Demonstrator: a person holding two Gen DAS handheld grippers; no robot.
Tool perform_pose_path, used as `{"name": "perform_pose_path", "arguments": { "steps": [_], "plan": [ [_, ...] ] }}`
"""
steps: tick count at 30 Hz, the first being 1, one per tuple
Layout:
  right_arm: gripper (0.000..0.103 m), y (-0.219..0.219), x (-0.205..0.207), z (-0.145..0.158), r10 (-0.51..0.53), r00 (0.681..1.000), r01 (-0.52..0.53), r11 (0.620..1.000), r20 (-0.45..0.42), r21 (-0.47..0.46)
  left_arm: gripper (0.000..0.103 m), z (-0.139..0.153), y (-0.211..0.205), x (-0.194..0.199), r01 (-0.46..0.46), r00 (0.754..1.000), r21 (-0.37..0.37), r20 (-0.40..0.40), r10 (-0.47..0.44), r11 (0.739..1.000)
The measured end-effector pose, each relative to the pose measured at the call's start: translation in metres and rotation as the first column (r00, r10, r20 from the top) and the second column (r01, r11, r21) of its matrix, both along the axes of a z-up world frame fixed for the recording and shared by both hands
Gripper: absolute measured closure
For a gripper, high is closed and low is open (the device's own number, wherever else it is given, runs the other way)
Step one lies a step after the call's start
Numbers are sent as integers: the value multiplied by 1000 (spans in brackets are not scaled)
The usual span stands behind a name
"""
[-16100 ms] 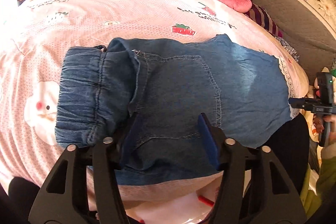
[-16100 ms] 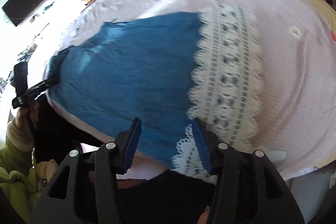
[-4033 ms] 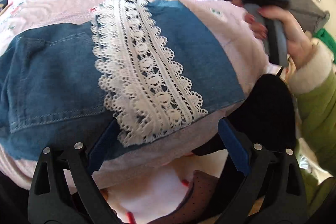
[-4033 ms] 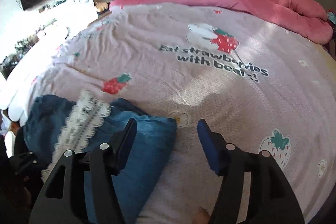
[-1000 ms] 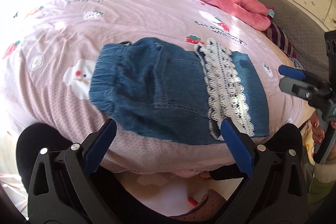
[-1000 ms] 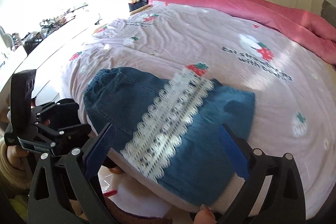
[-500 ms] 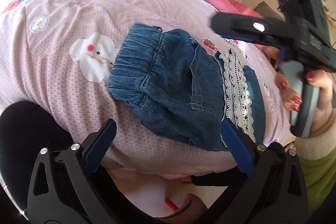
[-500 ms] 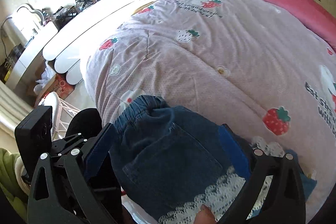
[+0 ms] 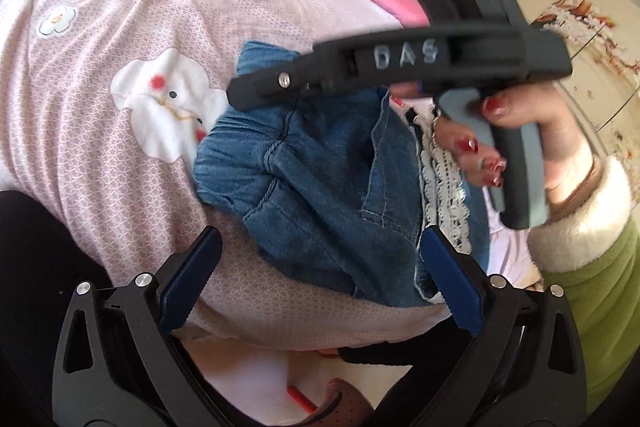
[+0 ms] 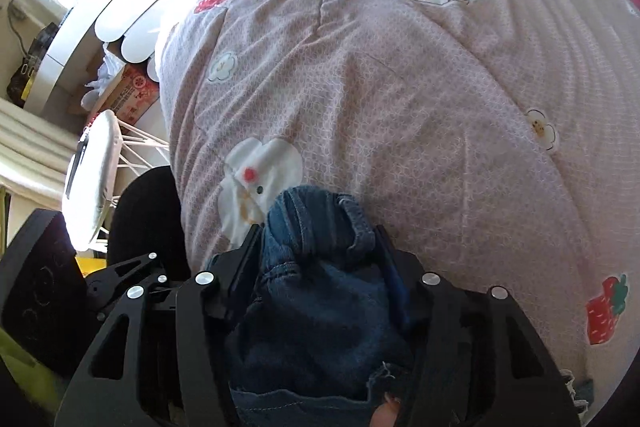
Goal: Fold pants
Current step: 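Lift the waistband end with both grippers and fold it over the pants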
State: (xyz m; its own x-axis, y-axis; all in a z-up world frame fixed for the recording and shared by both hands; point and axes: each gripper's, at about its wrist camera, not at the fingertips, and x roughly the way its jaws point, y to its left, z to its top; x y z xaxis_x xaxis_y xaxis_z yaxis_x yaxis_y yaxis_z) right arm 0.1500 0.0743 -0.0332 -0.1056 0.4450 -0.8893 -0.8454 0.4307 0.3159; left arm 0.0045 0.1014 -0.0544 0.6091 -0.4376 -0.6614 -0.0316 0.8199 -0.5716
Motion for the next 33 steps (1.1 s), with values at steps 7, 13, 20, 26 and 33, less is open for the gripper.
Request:
{"name": "perform_pose_path", "arguments": {
  "steps": [7,13,20,26,33],
  "plan": [
    [72,-61,10,43,-43,993,70,968,-114,242,10,8,11,14,-22,998,-78,56,26,997],
    [72,-92,1,69,-54,995,76,945,-79,317,20,19,2,28,21,995,-158,99,-5,987],
    [71,-128,6,87,-137,989,147,923,-53,355,48,45,-14,30,43,987,-122,158,-23,992],
    [69,-175,7,90,-205,978,206,903,-42,378,48,62,-52,39,125,977,-57,179,-113,991],
    [67,-237,9,71,-295,952,300,868,-75,394,48,57,-100,50,225,962,0,157,-223,974]
  ]
}}
